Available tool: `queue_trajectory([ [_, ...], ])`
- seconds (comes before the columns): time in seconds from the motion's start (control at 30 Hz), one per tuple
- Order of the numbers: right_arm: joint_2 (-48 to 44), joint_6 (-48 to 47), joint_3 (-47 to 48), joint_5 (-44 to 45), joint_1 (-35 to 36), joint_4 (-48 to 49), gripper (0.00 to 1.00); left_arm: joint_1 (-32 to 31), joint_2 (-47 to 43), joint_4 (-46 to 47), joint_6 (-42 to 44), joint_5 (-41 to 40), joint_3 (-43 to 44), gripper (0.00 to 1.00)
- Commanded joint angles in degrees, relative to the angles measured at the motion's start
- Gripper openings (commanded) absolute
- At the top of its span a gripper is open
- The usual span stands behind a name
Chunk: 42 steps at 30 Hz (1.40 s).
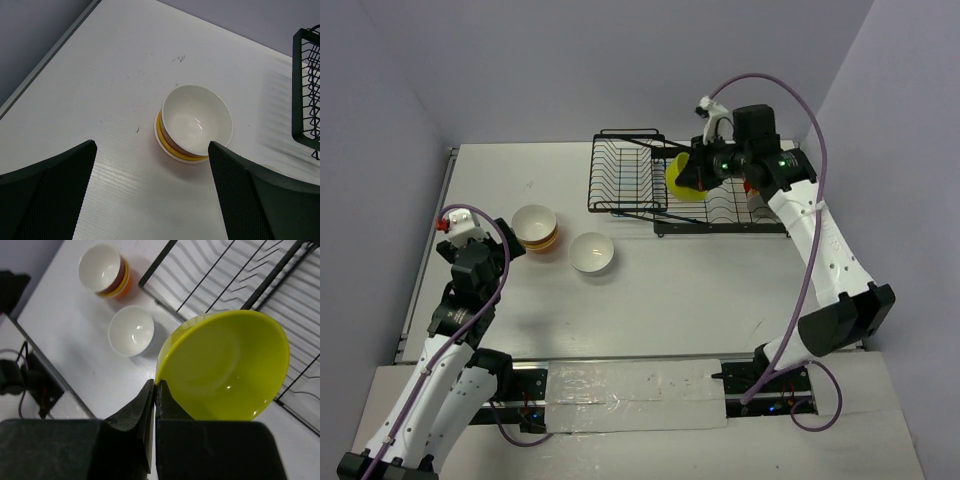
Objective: Load the bowls into the dish rack
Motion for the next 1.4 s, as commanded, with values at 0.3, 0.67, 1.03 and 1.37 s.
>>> queue_trajectory([
  [0.3,9.39,26.99,-12.89,-6.12,-16.23,51.63,0.00,-0.13,0.15,1.18,0.75,0.47,0.83,0.99],
  [0.67,25.81,44.34,-19.23,1.87,-18.18,87.96,0.00,-0.13,0.23,1.00,1.28,0.21,0.48,0.99],
  [1.03,38.57,53.76,-13.00,6.10,-18.88,100.10,0.00,-0.13,1.11,1.09,2.07,-0.59,0.39,0.99],
  [1.37,37.88,54.64,-18.43,6.80,-20.46,103.18,0.00,-0.13,0.59,1.09,2.25,-1.11,0.31,0.99],
])
